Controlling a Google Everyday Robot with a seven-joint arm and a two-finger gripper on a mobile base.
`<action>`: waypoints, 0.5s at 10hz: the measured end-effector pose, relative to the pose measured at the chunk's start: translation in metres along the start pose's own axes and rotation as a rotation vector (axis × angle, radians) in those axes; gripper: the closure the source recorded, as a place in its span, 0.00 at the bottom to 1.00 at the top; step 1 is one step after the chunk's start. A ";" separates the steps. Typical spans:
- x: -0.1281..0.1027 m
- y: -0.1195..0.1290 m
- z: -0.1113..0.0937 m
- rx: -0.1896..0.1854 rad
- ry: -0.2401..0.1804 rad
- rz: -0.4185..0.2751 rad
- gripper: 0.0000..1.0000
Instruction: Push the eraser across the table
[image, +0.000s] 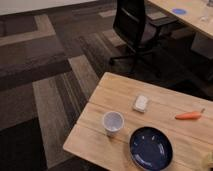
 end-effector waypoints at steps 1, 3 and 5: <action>-0.001 0.017 -0.001 -0.042 -0.002 -0.037 0.35; -0.001 0.050 -0.001 -0.159 -0.002 -0.121 0.35; 0.004 0.059 -0.003 -0.236 0.010 -0.169 0.35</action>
